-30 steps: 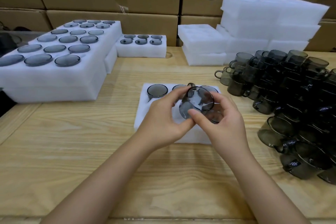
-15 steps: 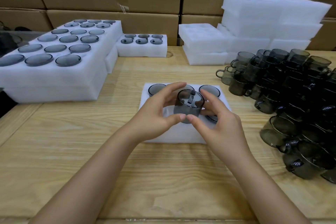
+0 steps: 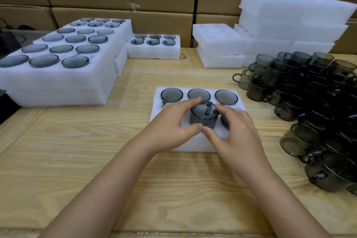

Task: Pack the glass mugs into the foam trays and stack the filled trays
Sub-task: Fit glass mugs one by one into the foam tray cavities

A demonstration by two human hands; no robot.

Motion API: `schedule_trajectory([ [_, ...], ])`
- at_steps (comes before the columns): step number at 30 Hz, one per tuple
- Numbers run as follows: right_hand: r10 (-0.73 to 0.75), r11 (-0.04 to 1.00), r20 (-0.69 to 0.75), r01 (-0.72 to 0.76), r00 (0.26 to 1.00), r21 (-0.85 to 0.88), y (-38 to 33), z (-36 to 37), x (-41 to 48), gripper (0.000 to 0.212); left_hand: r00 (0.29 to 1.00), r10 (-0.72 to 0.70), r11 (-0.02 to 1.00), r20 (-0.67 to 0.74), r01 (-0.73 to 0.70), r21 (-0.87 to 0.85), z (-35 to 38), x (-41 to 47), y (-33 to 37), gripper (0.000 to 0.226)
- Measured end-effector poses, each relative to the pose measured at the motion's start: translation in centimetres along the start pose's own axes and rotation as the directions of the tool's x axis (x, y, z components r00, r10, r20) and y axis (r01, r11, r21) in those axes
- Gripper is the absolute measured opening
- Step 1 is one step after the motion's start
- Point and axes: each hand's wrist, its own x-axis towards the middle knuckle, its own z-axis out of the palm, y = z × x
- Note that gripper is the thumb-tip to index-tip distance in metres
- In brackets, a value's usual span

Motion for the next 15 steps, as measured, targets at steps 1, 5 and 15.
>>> schedule_trajectory([
  [1, -0.011, 1.000, 0.000, 0.011, 1.000, -0.010, 0.1, -0.1, 0.1, 0.053, 1.000, 0.009, 1.000, -0.011, -0.009, 0.013, 0.1, 0.0, 0.1, 0.055],
  [5, 0.005, 0.995, -0.029, -0.002, 1.000, 0.095, -0.2, -0.7, 0.6, 0.037, 0.997, 0.036, 0.991, -0.073, -0.026, 0.132, 0.6, -0.1, 0.3, 0.048],
  [15, 0.034, 0.984, 0.317, 0.024, 0.948, -0.178, -2.5, 2.1, 9.4, 0.067, 0.873, 0.264, 0.960, -0.410, -0.198, 0.198, 1.5, -0.8, 0.5, 0.051],
])
